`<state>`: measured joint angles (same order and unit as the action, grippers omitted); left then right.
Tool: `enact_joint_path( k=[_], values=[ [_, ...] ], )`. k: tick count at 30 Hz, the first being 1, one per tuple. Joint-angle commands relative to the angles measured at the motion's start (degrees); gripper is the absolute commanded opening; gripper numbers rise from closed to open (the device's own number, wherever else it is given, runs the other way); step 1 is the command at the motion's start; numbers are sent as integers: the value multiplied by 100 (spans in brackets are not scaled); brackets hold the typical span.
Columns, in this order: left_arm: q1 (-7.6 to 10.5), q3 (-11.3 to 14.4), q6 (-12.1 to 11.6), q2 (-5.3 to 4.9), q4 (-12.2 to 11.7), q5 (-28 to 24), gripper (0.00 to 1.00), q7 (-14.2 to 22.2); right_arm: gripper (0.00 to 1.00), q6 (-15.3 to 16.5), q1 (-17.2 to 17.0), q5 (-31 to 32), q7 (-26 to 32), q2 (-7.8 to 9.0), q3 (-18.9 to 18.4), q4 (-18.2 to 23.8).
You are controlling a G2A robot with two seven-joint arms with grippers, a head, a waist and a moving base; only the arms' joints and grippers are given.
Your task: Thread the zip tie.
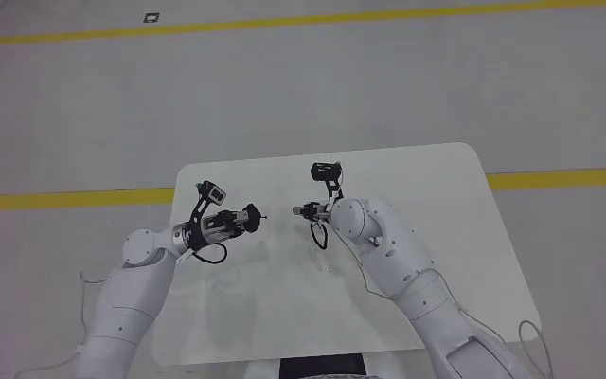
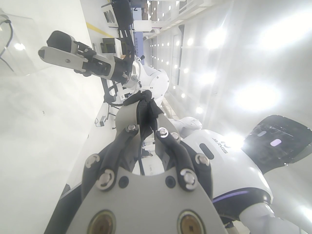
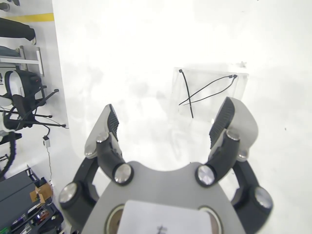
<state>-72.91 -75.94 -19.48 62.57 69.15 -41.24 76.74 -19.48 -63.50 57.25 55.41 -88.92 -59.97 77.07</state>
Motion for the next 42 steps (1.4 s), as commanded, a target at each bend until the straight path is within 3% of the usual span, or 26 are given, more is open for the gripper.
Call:
enact_joint_path(
  k=[1, 4, 8, 9, 10, 15, 28, 36, 42],
  values=[
    [0, 0, 0, 0, 0, 0, 0, 0, 83, 0, 42, 27, -27, -40, -24, -129],
    [0, 0, 0, 0, 0, 0, 0, 0, 63, 0, 66, 110, -56, -101, -85, -252],
    [0, 0, 0, 0, 0, 0, 0, 0, 61, 0, 67, 356, -22, -175, -167, -391],
    [0, 0, 0, 0, 0, 0, 0, 0, 59, 0, 65, 421, -4, -195, -191, -416],
    [0, 0, 0, 0, 0, 0, 0, 0, 50, 0, 59, 500, 23, -216, -216, -450],
    [0, 0, 0, 0, 0, 0, 0, 0, 43, 0, 21, 984, 246, -359, -378, -574],
    [0, 0, 0, 0, 0, 0, 0, 0, 45, 0, -109, 2535, 875, -829, -775, -574],
    [0, 0, 0, 0, 0, 0, 0, 0, 45, 0, -32, 3102, 1176, -1134, -890, -807],
    [0, 0, 0, 0, 0, 0, 0, 0, 35, 0, 74, 3270, 1073, -1324, -1084, -1130]
  ],
)
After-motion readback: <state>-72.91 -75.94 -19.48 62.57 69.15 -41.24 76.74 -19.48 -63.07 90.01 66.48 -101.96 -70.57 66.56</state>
